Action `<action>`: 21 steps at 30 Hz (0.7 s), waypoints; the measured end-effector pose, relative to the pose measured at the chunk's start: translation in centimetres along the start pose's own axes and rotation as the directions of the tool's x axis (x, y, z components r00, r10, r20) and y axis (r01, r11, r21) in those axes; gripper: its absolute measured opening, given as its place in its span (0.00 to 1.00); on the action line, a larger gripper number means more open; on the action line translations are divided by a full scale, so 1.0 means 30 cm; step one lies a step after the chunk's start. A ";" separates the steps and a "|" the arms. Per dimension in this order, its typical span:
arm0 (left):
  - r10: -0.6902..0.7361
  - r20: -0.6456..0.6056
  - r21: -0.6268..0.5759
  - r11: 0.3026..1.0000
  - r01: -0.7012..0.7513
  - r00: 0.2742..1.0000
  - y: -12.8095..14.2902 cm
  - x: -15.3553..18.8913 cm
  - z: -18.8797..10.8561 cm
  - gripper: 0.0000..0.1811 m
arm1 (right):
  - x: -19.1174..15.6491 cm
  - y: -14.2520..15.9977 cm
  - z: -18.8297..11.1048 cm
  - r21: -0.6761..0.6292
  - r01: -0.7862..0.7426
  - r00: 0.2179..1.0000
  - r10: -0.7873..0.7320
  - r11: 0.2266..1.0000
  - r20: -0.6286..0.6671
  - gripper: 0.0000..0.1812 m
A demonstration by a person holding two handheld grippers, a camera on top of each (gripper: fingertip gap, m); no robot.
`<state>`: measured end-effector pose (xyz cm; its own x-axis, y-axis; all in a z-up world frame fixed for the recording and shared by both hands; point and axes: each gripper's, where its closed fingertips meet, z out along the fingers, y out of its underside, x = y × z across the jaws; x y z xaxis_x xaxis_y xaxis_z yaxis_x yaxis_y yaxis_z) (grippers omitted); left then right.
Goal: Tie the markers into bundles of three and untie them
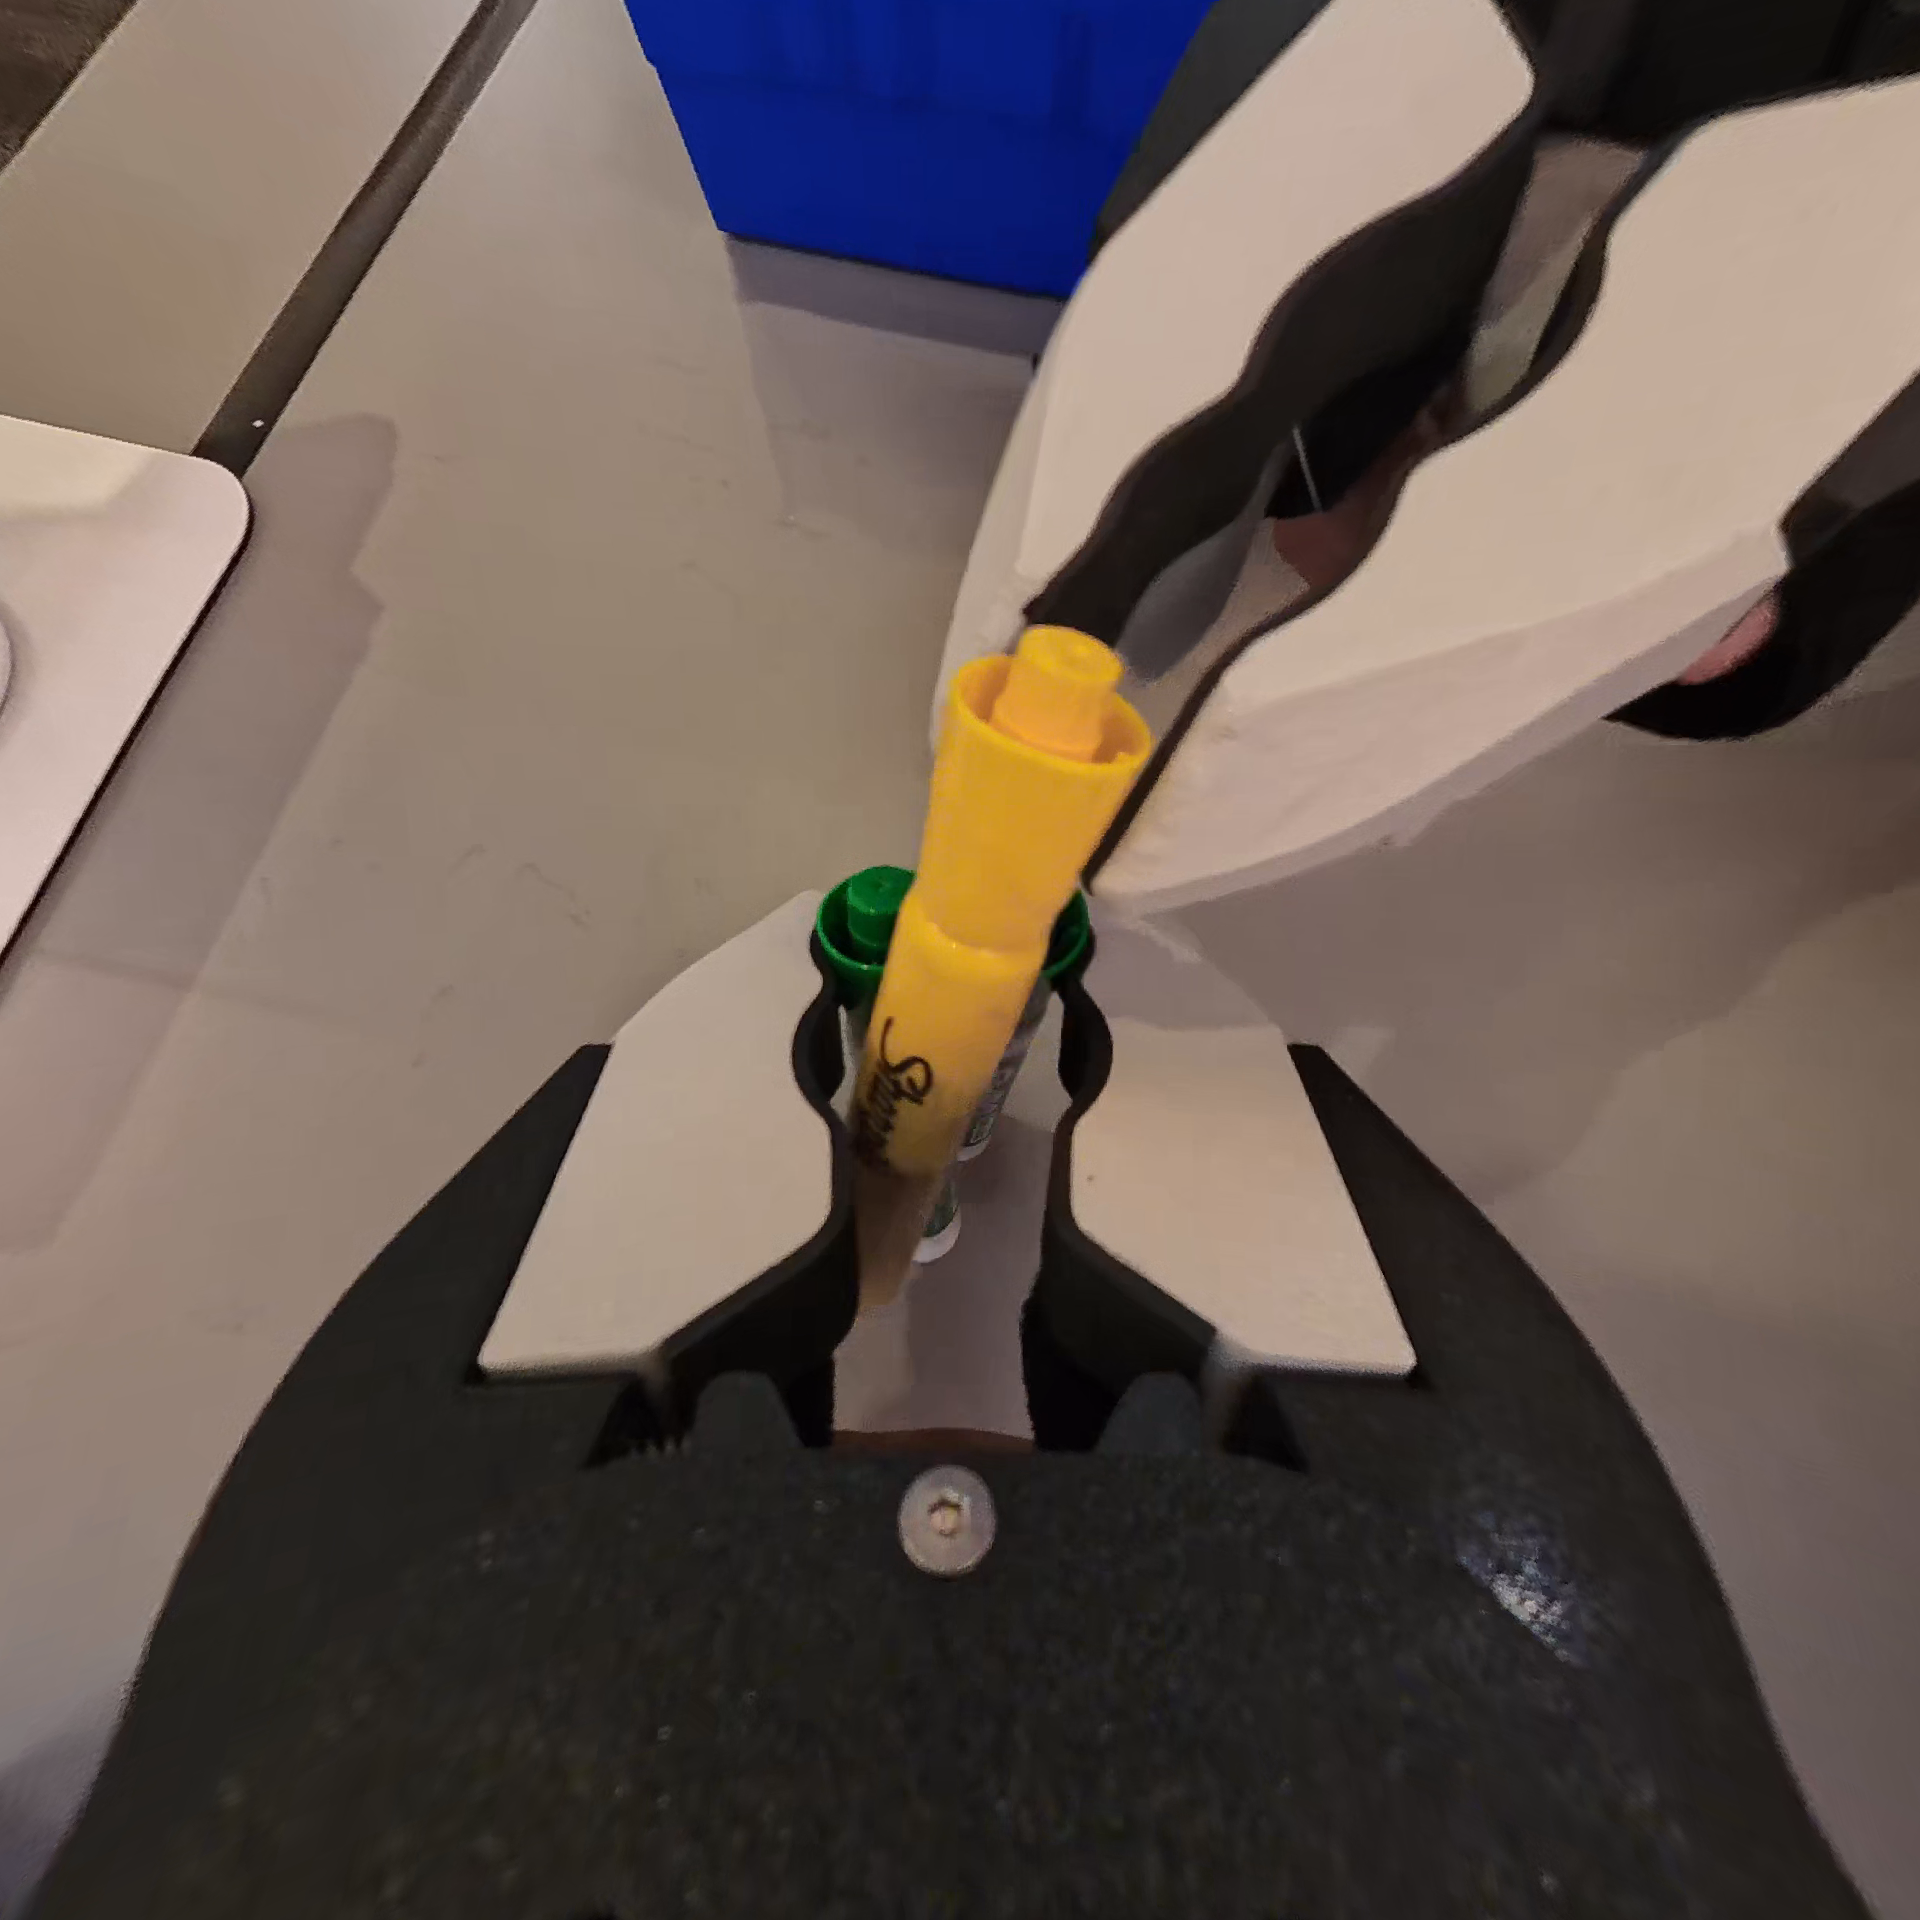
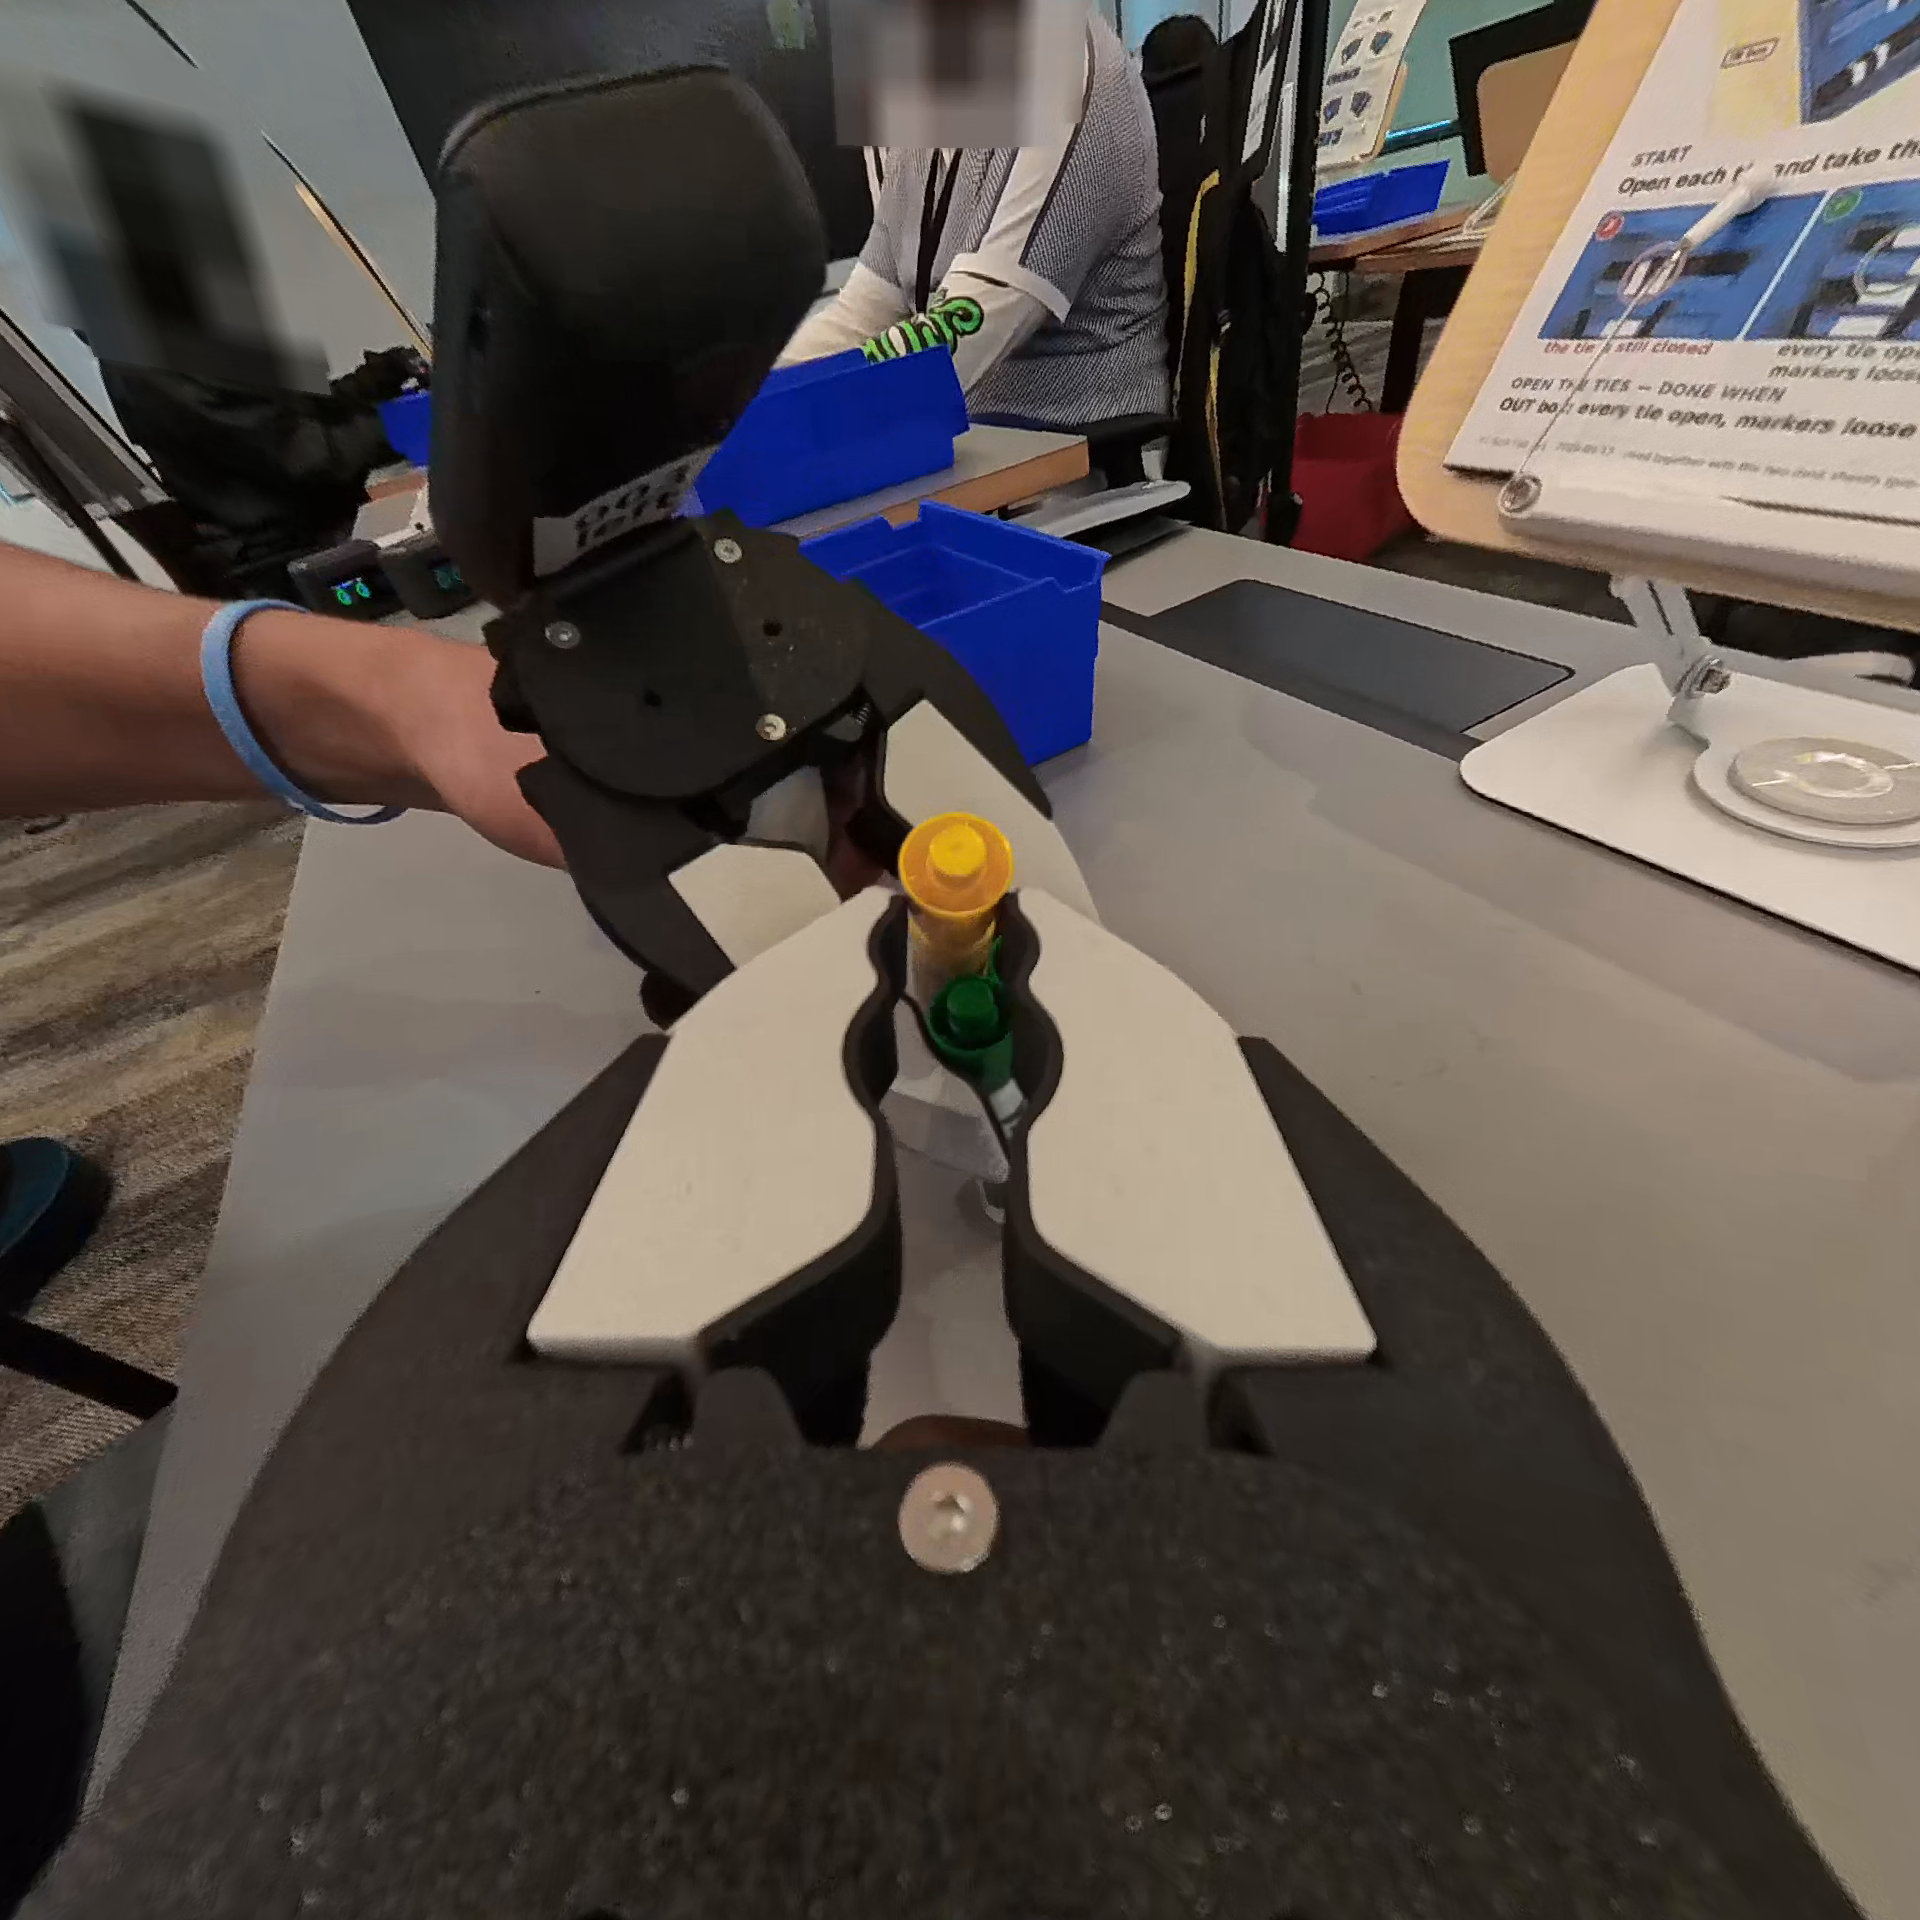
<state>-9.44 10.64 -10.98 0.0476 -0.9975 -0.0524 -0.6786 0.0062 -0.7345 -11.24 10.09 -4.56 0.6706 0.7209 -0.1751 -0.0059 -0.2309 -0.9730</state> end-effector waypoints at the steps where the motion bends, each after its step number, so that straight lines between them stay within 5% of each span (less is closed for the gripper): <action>1: 0.007 0.005 -0.001 1.000 -0.007 1.000 -0.001 0.000 -0.003 0.21 | -0.002 -0.010 0.002 0.002 0.008 1.000 -0.008 1.000 0.000 0.09; 21: -0.057 0.000 0.079 0.995 0.057 0.998 0.037 -0.007 -0.017 0.21 | 0.026 -0.255 -0.090 0.104 0.065 0.997 -0.061 0.993 -0.039 0.09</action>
<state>-10.57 10.82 -11.44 0.0864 -0.9962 -0.0099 -0.6150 -0.0455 -0.7872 -8.68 10.66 3.16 0.6983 0.7073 -0.1096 -0.0394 -0.1149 -0.9926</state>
